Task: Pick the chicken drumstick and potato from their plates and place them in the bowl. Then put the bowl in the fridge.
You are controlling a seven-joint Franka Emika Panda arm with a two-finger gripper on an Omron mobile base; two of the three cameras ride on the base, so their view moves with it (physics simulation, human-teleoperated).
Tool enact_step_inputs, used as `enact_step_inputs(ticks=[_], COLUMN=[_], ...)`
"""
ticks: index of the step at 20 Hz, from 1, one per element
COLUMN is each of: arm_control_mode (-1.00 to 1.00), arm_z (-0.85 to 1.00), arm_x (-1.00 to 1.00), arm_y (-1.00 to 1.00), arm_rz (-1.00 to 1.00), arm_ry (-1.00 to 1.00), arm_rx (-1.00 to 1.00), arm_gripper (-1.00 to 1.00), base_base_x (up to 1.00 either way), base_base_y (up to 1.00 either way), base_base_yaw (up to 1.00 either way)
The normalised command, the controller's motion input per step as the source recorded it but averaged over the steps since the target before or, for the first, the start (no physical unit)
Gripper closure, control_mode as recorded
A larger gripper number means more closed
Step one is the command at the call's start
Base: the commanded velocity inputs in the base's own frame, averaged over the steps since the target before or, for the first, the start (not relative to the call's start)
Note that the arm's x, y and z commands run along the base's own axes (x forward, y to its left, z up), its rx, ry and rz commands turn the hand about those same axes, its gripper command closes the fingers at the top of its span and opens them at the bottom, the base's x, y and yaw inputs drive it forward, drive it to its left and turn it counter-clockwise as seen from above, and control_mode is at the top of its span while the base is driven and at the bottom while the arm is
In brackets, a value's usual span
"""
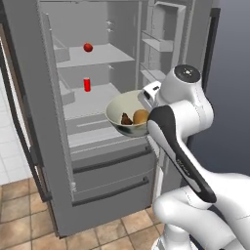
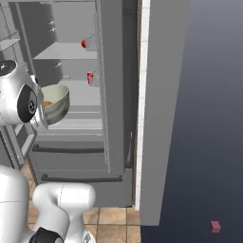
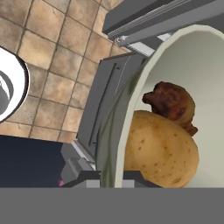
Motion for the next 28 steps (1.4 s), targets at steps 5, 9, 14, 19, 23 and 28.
enact_step_inputs(ticks=[5,9,14,19,23,28], arm_control_mode=[1.0,1.0,1.0,1.0,1.0,1.0], arm_z=[0.0,0.0,0.0,0.0,0.0,0.0], arm_x=[0.0,0.0,0.0,0.0,0.0,0.0], arm_y=[0.0,0.0,0.0,0.0,0.0,0.0], arm_rz=[0.0,0.0,0.0,0.0,0.0,0.0], arm_ry=[0.0,0.0,0.0,0.0,0.0,0.0], arm_rx=[0.0,0.0,0.0,0.0,0.0,0.0], arm_gripper=[1.0,1.0,1.0,1.0,1.0,1.0], base_base_x=[0.12,0.25,0.14,0.1,0.07,0.12], base_base_y=[0.1,0.09,0.25,0.28,0.33,0.28], base_base_yaw=[0.11,0.1,0.0,-0.02,-0.12,-0.17])
